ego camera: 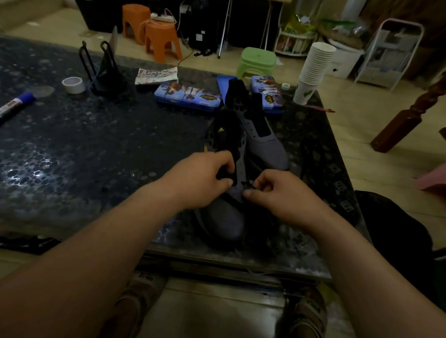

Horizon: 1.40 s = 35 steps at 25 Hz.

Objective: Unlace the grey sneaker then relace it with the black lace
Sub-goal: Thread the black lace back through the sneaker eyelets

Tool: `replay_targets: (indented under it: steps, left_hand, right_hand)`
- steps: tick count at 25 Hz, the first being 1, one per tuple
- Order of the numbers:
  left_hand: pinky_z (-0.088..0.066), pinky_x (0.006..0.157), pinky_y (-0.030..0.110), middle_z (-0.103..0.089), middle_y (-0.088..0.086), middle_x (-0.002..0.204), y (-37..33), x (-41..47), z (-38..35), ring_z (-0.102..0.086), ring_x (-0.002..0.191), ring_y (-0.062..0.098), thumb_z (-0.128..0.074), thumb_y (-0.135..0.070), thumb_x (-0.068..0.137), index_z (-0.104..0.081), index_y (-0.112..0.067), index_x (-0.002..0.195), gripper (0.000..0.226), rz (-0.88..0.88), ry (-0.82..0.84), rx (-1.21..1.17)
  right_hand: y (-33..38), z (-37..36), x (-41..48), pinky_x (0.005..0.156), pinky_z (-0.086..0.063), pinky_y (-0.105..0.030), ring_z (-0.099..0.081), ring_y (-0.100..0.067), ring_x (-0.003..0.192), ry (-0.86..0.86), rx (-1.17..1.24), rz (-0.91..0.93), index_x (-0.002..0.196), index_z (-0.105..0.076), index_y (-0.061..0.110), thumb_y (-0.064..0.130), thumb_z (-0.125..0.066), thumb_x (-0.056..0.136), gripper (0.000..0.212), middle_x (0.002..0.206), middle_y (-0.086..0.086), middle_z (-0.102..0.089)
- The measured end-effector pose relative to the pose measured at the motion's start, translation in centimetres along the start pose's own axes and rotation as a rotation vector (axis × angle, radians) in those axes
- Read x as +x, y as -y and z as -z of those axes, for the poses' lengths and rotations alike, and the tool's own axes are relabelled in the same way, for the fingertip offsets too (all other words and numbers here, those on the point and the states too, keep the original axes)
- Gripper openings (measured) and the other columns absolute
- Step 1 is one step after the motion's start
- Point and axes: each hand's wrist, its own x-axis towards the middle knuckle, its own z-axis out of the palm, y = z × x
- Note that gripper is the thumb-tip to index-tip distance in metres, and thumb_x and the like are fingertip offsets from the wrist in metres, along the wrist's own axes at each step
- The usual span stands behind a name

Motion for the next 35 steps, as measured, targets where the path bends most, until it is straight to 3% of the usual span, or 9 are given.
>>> replay_targets:
  steps: [8, 14, 18, 21, 23, 25, 29, 32, 35]
  left_hand:
    - [-0.037, 0.088, 0.044, -0.053, -0.006, 0.1, -1.1, 0.1, 0.2, -0.056, 0.099, 0.023, -0.053, -0.04, 0.104, -0.046, -0.031, 0.093, 0.016, -0.02, 0.015, 0.293]
    - [-0.05, 0.077, 0.053, -0.05, 0.001, 0.092, 2.5, 0.0, 4.1, -0.054, 0.091, 0.035, -0.059, -0.033, 0.098, -0.052, -0.025, 0.092, 0.012, 0.025, -0.582, 0.068]
    - [-0.045, 0.092, 0.052, -0.062, -0.008, 0.093, 0.7, -0.2, 3.2, -0.056, 0.1, 0.024, -0.065, -0.036, 0.095, -0.062, -0.032, 0.096, 0.006, -0.125, -0.38, 0.027]
    - [-0.041, 0.096, 0.048, -0.063, -0.009, 0.096, -1.0, -0.8, 3.6, -0.054, 0.102, 0.017, -0.064, -0.031, 0.094, -0.064, -0.03, 0.106, 0.012, -0.278, -0.371, -0.023]
    - [-0.047, 0.091, 0.043, -0.062, -0.01, 0.096, -0.4, -1.1, 3.9, -0.057, 0.097, 0.015, -0.065, -0.028, 0.096, -0.059, -0.031, 0.11, 0.015, -0.241, -0.387, -0.16]
    - [-0.052, 0.082, 0.038, -0.063, -0.008, 0.091, 0.8, -1.4, 3.5, -0.061, 0.086, 0.011, -0.067, -0.03, 0.098, -0.053, -0.027, 0.108, 0.018, -0.095, -0.314, -0.299]
    - [-0.05, 0.086, 0.042, -0.059, -0.012, 0.092, 3.3, -2.1, 1.6, -0.058, 0.089, 0.014, -0.069, -0.053, 0.092, -0.057, -0.03, 0.092, 0.025, 0.076, 0.121, 0.032]
    - [-0.047, 0.084, 0.04, -0.058, -0.008, 0.091, 3.3, -2.0, 1.6, -0.056, 0.089, 0.017, -0.068, -0.038, 0.097, -0.058, -0.026, 0.086, 0.018, 0.061, 0.153, -0.006]
    - [-0.045, 0.067, 0.03, -0.066, 0.002, 0.073, 2.7, -2.0, 2.9, -0.058, 0.066, 0.012, -0.064, -0.025, 0.101, -0.059, -0.013, 0.082, 0.023, 0.14, 0.068, -0.388]
  right_hand:
    - [0.8, -2.2, 0.4, 0.058, -0.037, -0.035, -0.048, -0.014, 0.065, -0.045, -0.049, -0.007, 0.081, -0.046, 0.02, 0.056, -0.075, 0.086, 0.046, 0.074, 0.003, -0.052]
    - [0.2, -2.4, -0.5, 0.064, -0.045, -0.033, -0.056, -0.013, 0.077, 0.029, -0.052, -0.085, 0.087, -0.049, 0.021, 0.053, -0.072, 0.09, 0.04, 0.086, 0.004, -0.058]
    - [2.7, -0.7, -0.5, 0.093, -0.05, -0.039, -0.057, -0.013, 0.11, -0.26, -0.115, 0.189, 0.12, -0.055, 0.03, 0.052, -0.073, 0.087, 0.043, 0.116, 0.009, -0.056]
    - [5.7, 0.1, 0.1, 0.082, -0.052, -0.037, -0.063, -0.009, 0.102, -0.143, 0.185, 0.314, 0.119, -0.062, 0.029, 0.036, -0.071, 0.094, 0.027, 0.109, 0.008, -0.066]
    - [6.4, 0.4, 0.4, 0.079, -0.054, -0.047, -0.068, -0.017, 0.086, -0.138, 0.388, 0.237, 0.103, -0.068, 0.019, 0.03, -0.067, 0.099, 0.012, 0.091, -0.006, -0.072]
    - [5.6, 1.4, 0.6, 0.076, -0.053, -0.045, -0.065, -0.02, 0.068, -0.217, 0.627, 0.129, 0.087, -0.065, 0.012, 0.028, -0.061, 0.103, 0.023, 0.071, -0.008, -0.064]
    - [3.3, 2.6, 0.6, 0.066, -0.056, -0.037, -0.048, -0.012, 0.048, -0.319, 0.926, -0.104, 0.078, -0.052, 0.016, 0.033, -0.057, 0.106, 0.033, 0.055, 0.004, -0.044]
    - [2.6, 3.6, 1.1, 0.048, -0.043, -0.024, -0.037, -0.011, 0.045, -0.363, 1.276, -0.185, 0.075, -0.049, 0.021, 0.039, -0.059, 0.103, 0.035, 0.055, 0.005, -0.036]
    - [1.6, 4.3, 1.0, 0.044, -0.029, -0.023, -0.032, -0.012, 0.047, -0.366, 1.036, -0.181, 0.08, -0.049, 0.02, 0.039, -0.056, 0.104, 0.031, 0.057, 0.004, -0.035]
